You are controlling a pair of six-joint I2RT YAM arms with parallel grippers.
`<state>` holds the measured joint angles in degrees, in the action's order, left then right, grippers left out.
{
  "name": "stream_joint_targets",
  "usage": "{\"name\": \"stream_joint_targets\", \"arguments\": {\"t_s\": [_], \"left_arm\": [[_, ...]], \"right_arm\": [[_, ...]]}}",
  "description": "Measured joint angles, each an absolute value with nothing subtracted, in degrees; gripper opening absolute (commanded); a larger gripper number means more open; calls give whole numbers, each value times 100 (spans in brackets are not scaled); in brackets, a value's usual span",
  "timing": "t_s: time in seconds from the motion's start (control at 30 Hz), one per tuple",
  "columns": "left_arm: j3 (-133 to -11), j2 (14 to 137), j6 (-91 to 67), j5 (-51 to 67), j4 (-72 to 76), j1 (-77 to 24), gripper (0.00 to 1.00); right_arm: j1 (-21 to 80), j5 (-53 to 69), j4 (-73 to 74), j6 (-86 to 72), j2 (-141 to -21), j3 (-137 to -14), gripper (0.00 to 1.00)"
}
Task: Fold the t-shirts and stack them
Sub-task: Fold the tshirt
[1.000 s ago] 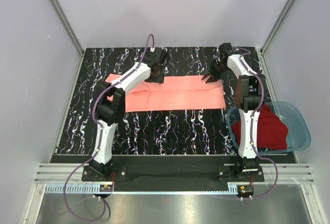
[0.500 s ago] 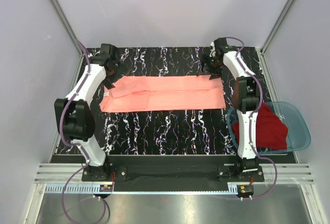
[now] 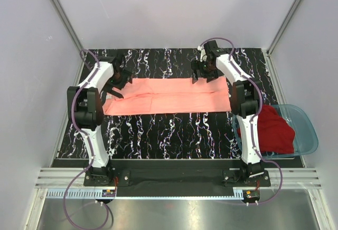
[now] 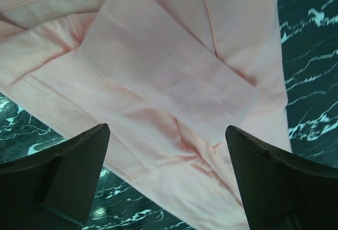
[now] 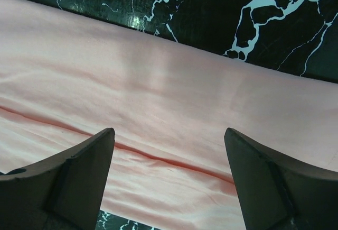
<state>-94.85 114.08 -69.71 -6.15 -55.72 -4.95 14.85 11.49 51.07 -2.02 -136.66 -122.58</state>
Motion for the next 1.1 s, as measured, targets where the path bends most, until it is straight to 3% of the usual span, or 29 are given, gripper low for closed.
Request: {"name": "stream_joint_targets", "arguments": {"t_s": [0.3, 0.43, 0.73, 1.1], "left_arm": [[-9413, 12060, -7644, -530, -5649, -145, 99], [-9924, 12567, -7581, -473, -6014, -67, 99], [-11087, 13284, -6829, -425, -6506, -43, 97], [-12595, 14103, -5214, -495, -6764, -49, 95]], "right_arm": [[1562, 1039, 5085, 132, -13666, -12186, 93], [1636, 834, 5094, 123, -13675, -11985, 93], [1697, 353, 4910, -233, -13502, -11380, 94], [2117, 16, 4574, -1125, -12549, -9762, 95]]}}
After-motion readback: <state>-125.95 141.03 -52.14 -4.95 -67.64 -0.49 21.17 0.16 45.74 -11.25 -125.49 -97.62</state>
